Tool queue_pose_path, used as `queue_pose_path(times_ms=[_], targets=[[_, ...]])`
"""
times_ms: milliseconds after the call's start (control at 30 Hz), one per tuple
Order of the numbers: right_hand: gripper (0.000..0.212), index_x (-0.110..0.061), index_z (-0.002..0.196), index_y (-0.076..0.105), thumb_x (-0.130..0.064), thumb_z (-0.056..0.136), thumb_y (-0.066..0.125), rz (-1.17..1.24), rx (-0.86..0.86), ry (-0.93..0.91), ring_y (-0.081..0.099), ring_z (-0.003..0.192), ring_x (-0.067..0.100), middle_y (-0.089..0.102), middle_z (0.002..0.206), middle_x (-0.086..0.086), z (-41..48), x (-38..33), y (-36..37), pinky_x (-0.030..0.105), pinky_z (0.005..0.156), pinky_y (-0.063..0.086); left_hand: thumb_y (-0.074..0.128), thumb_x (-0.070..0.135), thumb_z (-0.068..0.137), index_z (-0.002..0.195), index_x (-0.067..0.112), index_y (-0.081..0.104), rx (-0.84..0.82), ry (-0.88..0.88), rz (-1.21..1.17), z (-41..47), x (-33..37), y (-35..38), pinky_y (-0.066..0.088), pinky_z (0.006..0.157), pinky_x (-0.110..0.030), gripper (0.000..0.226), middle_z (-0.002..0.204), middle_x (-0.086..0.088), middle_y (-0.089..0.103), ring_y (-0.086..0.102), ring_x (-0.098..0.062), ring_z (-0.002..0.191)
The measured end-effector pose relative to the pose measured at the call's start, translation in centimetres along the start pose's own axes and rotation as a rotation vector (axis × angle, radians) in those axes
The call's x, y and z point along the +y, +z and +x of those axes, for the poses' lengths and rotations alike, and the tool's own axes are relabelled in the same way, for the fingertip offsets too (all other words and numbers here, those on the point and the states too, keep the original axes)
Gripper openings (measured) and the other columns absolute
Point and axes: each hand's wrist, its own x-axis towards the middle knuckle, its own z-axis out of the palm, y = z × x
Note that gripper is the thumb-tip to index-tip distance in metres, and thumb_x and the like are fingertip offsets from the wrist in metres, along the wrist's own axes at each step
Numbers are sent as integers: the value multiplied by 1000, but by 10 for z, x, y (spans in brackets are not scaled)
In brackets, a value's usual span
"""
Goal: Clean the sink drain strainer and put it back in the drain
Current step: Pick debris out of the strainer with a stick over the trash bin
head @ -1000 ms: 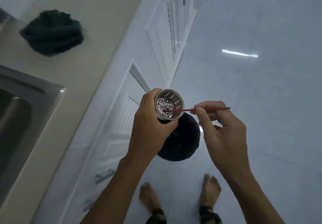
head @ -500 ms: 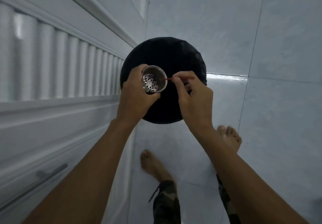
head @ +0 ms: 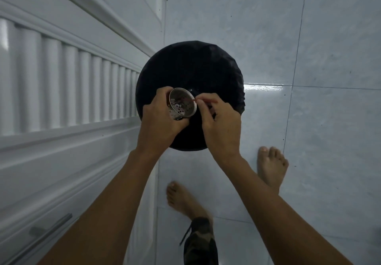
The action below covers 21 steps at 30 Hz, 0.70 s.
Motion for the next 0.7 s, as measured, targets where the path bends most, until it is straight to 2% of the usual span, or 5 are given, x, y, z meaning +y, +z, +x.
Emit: queue_pose_path(times_ms=[133,333,467,633,700], targets=[[19,-23,114,74,-30,102,62,33,-3,-46,68,91,9,76,102,-9,-1,-6,2,28,82,60,89,25,73,137,22,48,-3,0,3,0,-1,-5,56,98,-40,76,124,4,65,63,-13,112],[19,-26,116,73,-30,105,57,-130,-18,-15,63,90,7,74,102,-11,-3,2,2,21,79,55,86,19,75,142,14,49,-36,40,67,1,-4,-6,48,107,-50,77,134,-4,61,60,-22,124],[19,-23,115,74,-27,103,59,-115,-34,-111,63,90,7,75,102,-8,-15,1,-2,10,79,46,87,16,76,145,9,47,-59,62,122,3,-7,-10,45,110,-52,80,140,-9,57,55,-26,130],[20,-21,115,75,-24,103,61,-193,-2,-136,64,88,13,76,101,-6,-26,5,-5,20,72,52,88,17,74,145,11,47,-133,119,135,3,-7,-15,45,109,-53,83,139,-8,58,57,-26,128],[19,-20,114,76,-23,102,62,-168,35,-141,63,86,13,76,100,-6,-27,5,-5,18,71,50,88,19,74,146,13,45,-152,125,145,4,-7,-18,45,109,-53,85,139,-6,59,58,-24,126]])
